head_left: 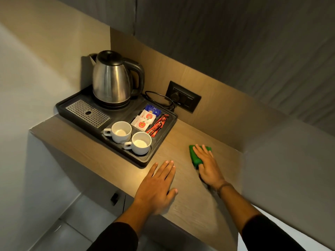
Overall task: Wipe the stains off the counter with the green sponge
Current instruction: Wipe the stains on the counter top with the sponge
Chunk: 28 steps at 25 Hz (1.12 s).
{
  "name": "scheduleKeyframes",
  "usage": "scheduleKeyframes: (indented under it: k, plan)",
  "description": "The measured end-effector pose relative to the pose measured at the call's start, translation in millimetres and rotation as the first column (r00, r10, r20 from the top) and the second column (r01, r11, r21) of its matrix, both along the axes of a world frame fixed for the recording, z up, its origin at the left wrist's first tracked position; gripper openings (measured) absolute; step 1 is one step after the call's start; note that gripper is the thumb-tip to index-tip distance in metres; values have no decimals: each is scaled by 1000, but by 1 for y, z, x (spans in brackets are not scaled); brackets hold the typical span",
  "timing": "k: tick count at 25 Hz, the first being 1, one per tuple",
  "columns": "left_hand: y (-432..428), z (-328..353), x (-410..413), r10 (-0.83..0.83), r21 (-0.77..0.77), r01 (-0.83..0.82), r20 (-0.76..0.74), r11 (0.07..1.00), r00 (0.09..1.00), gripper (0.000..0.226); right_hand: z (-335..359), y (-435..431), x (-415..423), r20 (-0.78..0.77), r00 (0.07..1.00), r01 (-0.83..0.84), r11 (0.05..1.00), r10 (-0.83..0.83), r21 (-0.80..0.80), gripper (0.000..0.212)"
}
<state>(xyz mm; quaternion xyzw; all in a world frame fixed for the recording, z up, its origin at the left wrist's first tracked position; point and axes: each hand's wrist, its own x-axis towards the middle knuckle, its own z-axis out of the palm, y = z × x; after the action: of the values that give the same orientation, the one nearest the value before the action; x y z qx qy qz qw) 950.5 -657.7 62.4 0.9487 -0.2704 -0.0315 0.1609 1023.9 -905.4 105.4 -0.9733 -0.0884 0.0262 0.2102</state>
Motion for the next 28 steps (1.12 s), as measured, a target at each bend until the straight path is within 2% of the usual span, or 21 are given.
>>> scheduleKeyframes:
  k: [1, 3, 5, 7, 9, 11, 13, 15, 19, 22, 24, 26, 28]
  plan:
    - [-1, -1, 0, 2, -1, -2, 4, 1000, 1000, 77, 5, 19, 15, -30, 999, 32, 999, -31, 13, 80]
    - [-1, -1, 0, 0, -1, 0, 3, 1000, 1000, 78, 4, 42, 12, -53, 997, -51, 998, 53, 36, 78]
    - [-1, -1, 1, 2, -5, -2, 9, 1000, 1000, 78, -8, 33, -34, -17, 974, -227, 974, 227, 20, 70]
    - [-1, -1, 1, 0, -7, 0, 3, 1000, 1000, 78, -20, 1, -95, 6, 966, -258, 966, 258, 10, 64]
    - [-1, -2, 1, 1, -6, -1, 7, 1000, 1000, 78, -21, -33, -127, 29, 982, -185, 982, 184, 24, 68]
    - [0, -4, 0, -5, -5, 5, 0, 1000, 1000, 78, -14, -43, -110, 51, 998, -42, 999, 40, 27, 72]
    - [1, -5, 0, -1, -12, 1, 9, 1000, 1000, 78, -1, -24, -70, 44, 987, 150, 988, -152, 32, 76]
    - [0, -4, 1, -2, -8, 2, 27, 1000, 1000, 78, 9, 9, -48, -7, 969, 247, 967, -247, 56, 78]
    - [0, -3, 1, -11, 10, 11, 16, 1000, 1000, 78, -10, 27, -120, -20, 1000, 3, 999, -2, 52, 77]
    - [1, -2, 1, -22, 40, 22, -6, 999, 1000, 79, -13, -9, -179, -1, 999, 32, 998, -32, 53, 69]
    - [1, 0, 0, -30, 51, 31, -9, 998, 1000, 79, -6, -27, -165, 12, 981, 194, 978, -196, 82, 68]
    - [2, 2, 1, -35, 55, 36, -13, 998, 999, 79, 4, -25, -113, 53, 922, 379, 923, -383, 72, 67]
    - [2, 3, 1, -37, 70, 37, -8, 997, 999, 80, 10, -7, -57, 30, 874, 483, 873, -485, 64, 66]
